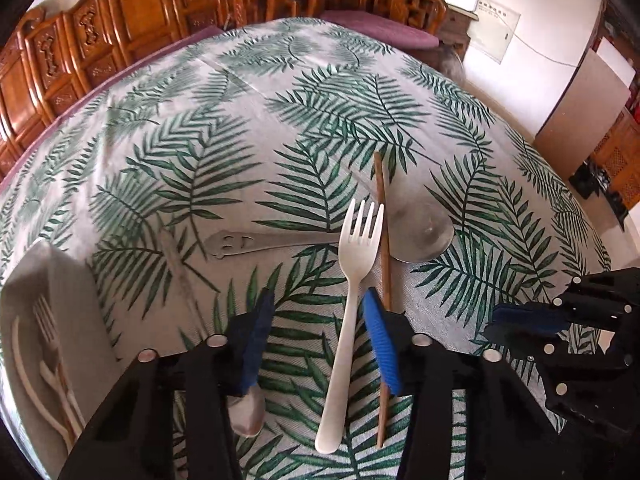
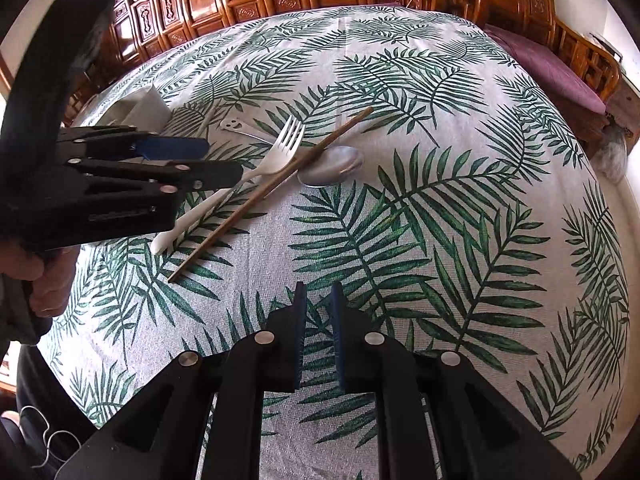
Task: Organize utensils
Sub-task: 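Grasp a cream plastic fork with the left gripper while the right gripper moves over the pile, then grasp a wooden chopstick with the right gripper while the left gripper holds its cream fork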
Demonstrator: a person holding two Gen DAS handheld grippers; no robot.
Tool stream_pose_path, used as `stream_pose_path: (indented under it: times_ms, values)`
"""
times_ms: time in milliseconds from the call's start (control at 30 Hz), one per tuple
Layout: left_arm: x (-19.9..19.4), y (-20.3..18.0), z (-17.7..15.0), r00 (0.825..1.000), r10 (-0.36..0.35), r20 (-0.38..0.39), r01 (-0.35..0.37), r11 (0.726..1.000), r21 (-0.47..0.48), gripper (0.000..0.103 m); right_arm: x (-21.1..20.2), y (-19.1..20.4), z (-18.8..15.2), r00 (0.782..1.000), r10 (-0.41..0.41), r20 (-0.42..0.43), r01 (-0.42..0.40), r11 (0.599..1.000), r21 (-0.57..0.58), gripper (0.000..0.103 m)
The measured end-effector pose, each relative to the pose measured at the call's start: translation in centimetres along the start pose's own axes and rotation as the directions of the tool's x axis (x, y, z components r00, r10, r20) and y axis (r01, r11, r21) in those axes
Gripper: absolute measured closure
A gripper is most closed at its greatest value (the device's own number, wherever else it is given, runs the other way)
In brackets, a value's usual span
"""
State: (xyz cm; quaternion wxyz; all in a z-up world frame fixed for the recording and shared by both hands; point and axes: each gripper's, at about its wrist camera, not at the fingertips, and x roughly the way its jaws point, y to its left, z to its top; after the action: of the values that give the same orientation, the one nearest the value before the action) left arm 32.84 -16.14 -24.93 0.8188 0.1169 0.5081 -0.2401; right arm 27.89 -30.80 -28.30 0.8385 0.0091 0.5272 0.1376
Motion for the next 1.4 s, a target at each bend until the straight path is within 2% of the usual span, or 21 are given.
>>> stream_pose_path:
  times_ms: [200, 500, 667, 733, 767, 867, 1167, 1400]
  values:
    - [0.7, 0.0, 0.4, 0.999, -0.043, -0.021, 0.043, 0.999, -0.014, 0.074, -0.2, 0.1, -0.2, 1.000, -0.001, -0.003, 0.001, 1.000, -0.009, 0.089]
    - [0.5, -0.8, 0.4, 0.998, -0.065, -0.022, 0.065, 0.998, -0.008, 0.074, -0.3, 0.1, -0.2, 1.000, -0.007, -0.008, 0.007, 1.000, -0.008, 0.089]
    - [1.0, -1.3, 0.5, 0.999, -0.033, -0.037, 0.034, 0.999, 0.023, 0.075, -0.5, 0.1, -0.3, 1.000, -0.011, -0.008, 0.010, 1.000, -0.008, 0.089]
    - [1.1, -1.5, 0.5, 0.999, -0.014, -0.039, 0.015, 0.999, 0.033, 0.085, -0.6, 0.1, -0.2, 1.000, -0.012, -0.007, 0.012, 1.000, -0.006, 0.089]
    - [1.2, -1.5, 0.5, 0.999, -0.007, -0.040, 0.008, 0.999, 0.038, 0.098, -0.7, 0.1, -0.1, 1.000, -0.013, -0.006, 0.013, 1.000, -0.005, 0.089]
    - [1.0, -1.3, 0.4, 0.999, -0.013, -0.037, 0.015, 0.999, 0.033, 0.098, -0.8, 0.2, 0.2, 1.000, -0.015, -0.002, 0.015, 1.000, -0.004, 0.089]
    - [-3.1, 0.5, -0.5, 0.998, -0.023, 0.054, 0.026, 0.998, -0.051, 0.098, -0.2, 1.5, 2.3, 1.000, 0.011, 0.012, -0.011, 1.000, 0.002, 0.089]
    - [-7.4, 1.6, -0.8, 0.991, -0.016, 0.131, 0.022, 0.999, -0.050, 0.098, 1.4, 2.4, 4.6, 0.998, 0.062, 0.025, -0.064, 0.997, 0.047, 0.089]
